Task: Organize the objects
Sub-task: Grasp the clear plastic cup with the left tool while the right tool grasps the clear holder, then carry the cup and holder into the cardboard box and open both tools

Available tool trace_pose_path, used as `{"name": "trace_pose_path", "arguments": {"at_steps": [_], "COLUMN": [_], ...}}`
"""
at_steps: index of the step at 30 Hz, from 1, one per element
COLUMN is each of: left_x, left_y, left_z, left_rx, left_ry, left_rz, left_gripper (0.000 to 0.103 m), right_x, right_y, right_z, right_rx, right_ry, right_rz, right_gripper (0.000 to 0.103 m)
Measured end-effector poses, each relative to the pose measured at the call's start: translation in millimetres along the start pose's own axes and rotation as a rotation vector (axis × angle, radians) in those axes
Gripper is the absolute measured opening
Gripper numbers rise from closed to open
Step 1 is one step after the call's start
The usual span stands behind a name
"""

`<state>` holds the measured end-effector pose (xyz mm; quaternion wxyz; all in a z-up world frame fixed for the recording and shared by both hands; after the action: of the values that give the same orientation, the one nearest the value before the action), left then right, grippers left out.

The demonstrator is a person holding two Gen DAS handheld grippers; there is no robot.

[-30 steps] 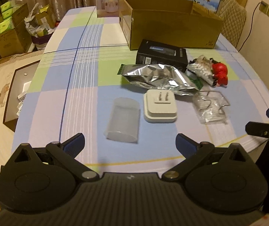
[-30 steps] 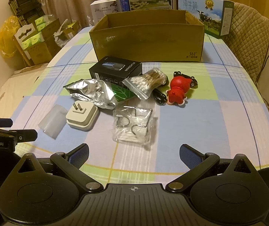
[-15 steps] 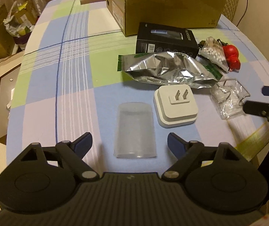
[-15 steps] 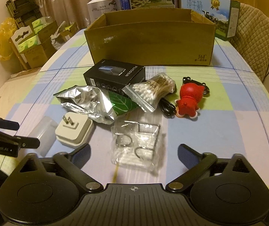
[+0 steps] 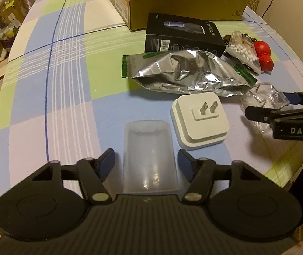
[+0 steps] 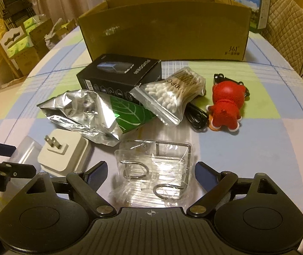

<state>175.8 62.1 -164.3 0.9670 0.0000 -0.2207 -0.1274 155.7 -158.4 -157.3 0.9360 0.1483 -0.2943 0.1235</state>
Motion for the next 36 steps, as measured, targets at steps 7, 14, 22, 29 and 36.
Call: {"name": "trace_pose_path", "arguments": {"at_steps": [7,14,22,29,36], "left_x": [2,-1,-2,12,53], "left_y": [0,0,0,-4,-9], "left_z": [-5,-1,9,35,66], "left_rx": [-0.009,0.000,0.003,0.007,0.000], "left_ry": [0.008,0.012,-0.002,-0.049,-0.119], "left_rz": [-0.010,0.003,0.044,0.064,0.086], "left_gripper": [0.047,0.047,0.047,0.047,0.047], "right_x": [2,3,4,15,51], "right_y": [-2,-1,0,3,9], "right_z": [-8,-8,2,30,60], "right_rx": [-0.009,-0.033,-0.027,-0.014,0.031], "right_ry": [-0.001,-0.012,-0.021,-0.055,-0.112], "right_rz": [0.003,0.026,0.040,0.049,0.063], "right_gripper": [0.085,0.067,0.064,0.064,0.064]}}
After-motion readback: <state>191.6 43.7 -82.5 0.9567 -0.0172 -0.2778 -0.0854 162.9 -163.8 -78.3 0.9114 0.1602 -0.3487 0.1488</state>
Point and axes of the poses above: each gripper's, at about its wrist camera, not at the fingertips, and z roughly against the way its jaws point, y to its left, x to its top, the point moved 9 cm from there along -z, roughly the way its jaws point, and after that the axes turned 6 degrees about x, right-handed, at the moved point
